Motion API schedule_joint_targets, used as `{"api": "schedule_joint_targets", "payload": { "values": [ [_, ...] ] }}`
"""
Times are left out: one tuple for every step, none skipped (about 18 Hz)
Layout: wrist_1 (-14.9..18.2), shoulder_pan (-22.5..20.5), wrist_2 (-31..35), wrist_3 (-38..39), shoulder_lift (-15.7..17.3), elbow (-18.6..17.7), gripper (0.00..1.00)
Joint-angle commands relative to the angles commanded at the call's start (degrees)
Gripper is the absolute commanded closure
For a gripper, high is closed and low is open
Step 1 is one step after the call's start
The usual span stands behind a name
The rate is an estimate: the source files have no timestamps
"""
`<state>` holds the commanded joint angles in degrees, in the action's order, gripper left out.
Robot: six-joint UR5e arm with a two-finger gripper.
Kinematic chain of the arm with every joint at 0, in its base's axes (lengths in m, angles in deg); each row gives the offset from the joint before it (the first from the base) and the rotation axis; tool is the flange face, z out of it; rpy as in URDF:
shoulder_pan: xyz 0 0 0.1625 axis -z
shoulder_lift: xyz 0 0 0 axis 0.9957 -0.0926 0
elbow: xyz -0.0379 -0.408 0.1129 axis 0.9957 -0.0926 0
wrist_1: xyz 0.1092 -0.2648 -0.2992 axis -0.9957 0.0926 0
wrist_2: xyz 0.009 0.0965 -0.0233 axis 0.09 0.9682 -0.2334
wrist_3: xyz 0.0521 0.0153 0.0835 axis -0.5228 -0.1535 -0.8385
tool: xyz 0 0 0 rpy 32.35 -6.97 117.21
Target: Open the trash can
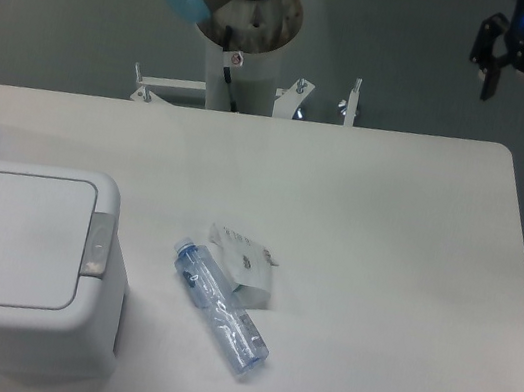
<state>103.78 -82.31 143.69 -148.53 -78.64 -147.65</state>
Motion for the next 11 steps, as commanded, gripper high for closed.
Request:
{"api": "schedule_joint_targets", "payload": {
  "values": [
    [0.00, 0.00, 0.00, -0.09, 0.09, 0.00, 0.00],
    [0.00, 0.00, 0.00, -0.09, 0.09, -0.09, 0.00],
    [0.00, 0.09, 0.00, 0.00, 0.09, 0.00, 0.00],
    [0.00, 0.00, 0.00, 0.00, 0.09, 0.00, 0.00],
    [0.00, 0.00, 0.00, 0.00, 0.09, 0.09, 0.00],
    [0.00, 0.09, 0.00, 0.26, 0.09, 0.00, 0.00],
    [0.00, 0.09, 0.00, 1.31, 0.09, 0.09, 0.00],
    [0.00, 0.17, 0.00, 3.06, 0.17, 0.09, 0.00],
    [0.00, 0.44, -0.09, 4.90, 0.18, 0.09, 0.00],
    [0.00, 1.31, -0.09, 6.49, 0.09, 0.09, 0.00],
    [0.00, 2.10, 0.00, 7.46, 0.09, 0.00, 0.00]
  ]
}}
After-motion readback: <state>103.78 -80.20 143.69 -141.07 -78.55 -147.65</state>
